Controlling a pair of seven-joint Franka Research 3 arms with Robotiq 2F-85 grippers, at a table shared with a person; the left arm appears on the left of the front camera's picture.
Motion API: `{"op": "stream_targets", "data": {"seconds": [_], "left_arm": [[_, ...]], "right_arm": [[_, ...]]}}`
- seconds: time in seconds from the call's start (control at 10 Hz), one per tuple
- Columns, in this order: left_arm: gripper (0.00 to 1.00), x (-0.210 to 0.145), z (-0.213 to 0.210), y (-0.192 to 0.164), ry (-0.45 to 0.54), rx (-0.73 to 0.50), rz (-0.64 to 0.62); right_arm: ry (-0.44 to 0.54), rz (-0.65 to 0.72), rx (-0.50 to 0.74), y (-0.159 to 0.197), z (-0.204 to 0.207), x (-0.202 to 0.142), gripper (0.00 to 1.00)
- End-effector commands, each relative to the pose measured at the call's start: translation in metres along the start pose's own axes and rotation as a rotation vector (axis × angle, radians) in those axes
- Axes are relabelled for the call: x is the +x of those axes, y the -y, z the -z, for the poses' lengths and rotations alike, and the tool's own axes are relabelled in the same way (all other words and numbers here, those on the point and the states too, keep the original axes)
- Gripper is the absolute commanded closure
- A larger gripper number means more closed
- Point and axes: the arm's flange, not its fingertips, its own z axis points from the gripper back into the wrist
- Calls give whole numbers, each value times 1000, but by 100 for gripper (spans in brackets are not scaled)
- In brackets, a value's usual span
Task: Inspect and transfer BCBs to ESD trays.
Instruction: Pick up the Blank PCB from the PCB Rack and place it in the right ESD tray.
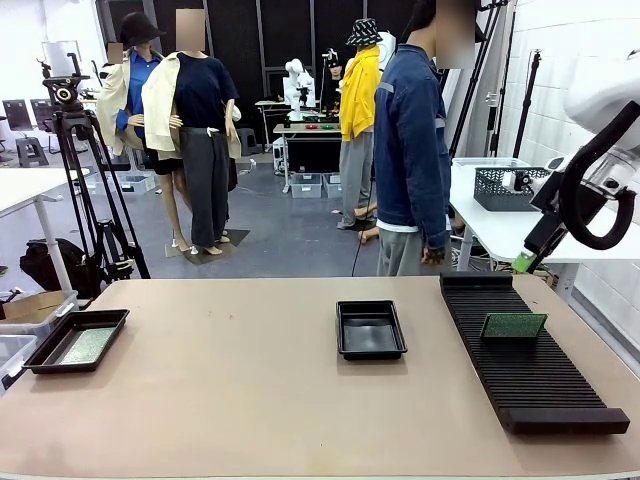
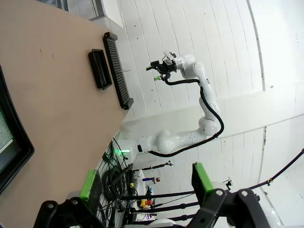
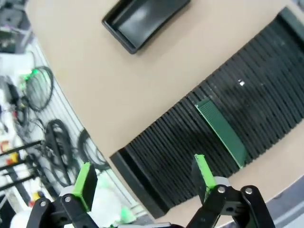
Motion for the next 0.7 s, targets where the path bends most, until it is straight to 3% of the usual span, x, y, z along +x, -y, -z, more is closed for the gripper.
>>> {"op": "stream_targets", "data": {"seconds": [0.0,0.2,0.6], "left_arm": [[0,0,0,2,0,9,-5],[0,0,0,2,0,9,-5],[0,0,0,2,0,9,-5]], "right_arm": [[-61,-196,-63,5,12,1,0],[-115,-357,-143,-1,22,1,0],[-258,-545,-326,-7,42,6,0]]}}
